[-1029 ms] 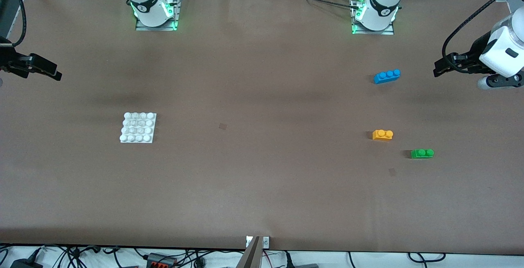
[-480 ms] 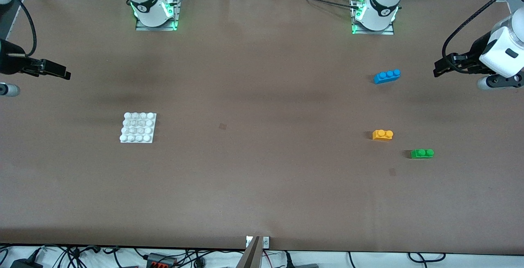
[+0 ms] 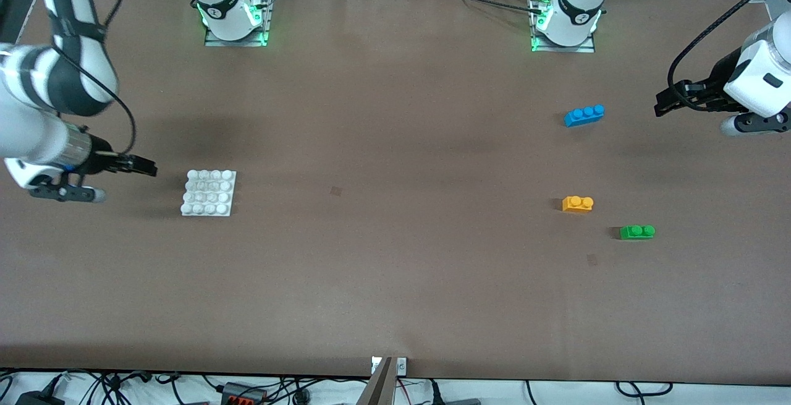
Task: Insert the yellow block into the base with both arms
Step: 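Reach the right gripper down onto the white base plate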
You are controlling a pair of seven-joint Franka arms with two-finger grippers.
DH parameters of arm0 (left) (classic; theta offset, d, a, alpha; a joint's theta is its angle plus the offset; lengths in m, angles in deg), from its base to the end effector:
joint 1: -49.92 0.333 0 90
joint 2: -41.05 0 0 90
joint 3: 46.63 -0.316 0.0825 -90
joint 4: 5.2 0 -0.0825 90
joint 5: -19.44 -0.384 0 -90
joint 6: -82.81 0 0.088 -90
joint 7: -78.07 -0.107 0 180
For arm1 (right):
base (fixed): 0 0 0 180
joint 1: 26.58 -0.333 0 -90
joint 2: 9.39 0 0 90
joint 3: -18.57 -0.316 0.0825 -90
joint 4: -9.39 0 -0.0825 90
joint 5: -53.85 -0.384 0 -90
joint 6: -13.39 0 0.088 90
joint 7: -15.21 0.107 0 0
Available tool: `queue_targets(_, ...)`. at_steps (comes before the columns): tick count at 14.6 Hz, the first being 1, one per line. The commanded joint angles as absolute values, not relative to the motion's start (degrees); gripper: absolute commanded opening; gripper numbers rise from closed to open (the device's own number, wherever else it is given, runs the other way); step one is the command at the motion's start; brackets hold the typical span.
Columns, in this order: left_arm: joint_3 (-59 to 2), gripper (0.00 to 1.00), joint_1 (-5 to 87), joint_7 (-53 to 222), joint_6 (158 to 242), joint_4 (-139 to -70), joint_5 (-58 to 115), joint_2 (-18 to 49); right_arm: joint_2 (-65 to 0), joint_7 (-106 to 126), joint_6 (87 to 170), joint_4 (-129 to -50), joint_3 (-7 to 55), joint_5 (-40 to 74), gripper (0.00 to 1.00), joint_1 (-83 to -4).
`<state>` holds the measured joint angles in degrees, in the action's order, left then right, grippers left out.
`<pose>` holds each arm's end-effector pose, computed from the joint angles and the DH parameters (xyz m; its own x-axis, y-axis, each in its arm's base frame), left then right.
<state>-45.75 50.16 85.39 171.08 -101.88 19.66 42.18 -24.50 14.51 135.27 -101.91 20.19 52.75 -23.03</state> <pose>0.5401 -0.0065 0.5783 0.9852 0.1163 -0.1261 0.1157 -0.9932 -0.0127 0.5970 -0.0525 0.3415 0.9931 -0.0874 -0.0788 -0.0884 -0.9960 -0.0090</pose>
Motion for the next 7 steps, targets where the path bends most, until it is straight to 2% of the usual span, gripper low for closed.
queue_targets(1, -45.75, 1.00, 50.63, 84.31, 170.00, -100.21, 19.35, 40.97, -28.27, 15.30, 144.32, -105.04, 19.98, 52.71, 1.00, -23.94)
queue_targets(4, -45.84, 1.00, 50.63, 84.31, 169.99, -100.21, 19.35, 40.97, -35.48, 15.47, 151.97, -105.13, 19.80, 52.36, 1.00, -24.47)
queue_targets(7, -45.84, 1.00, 50.63, 84.31, 169.99, -100.21, 19.44, 40.97, -38.40, 15.47, 155.42, -105.13, 18.75, 52.35, 1.00, -24.38)
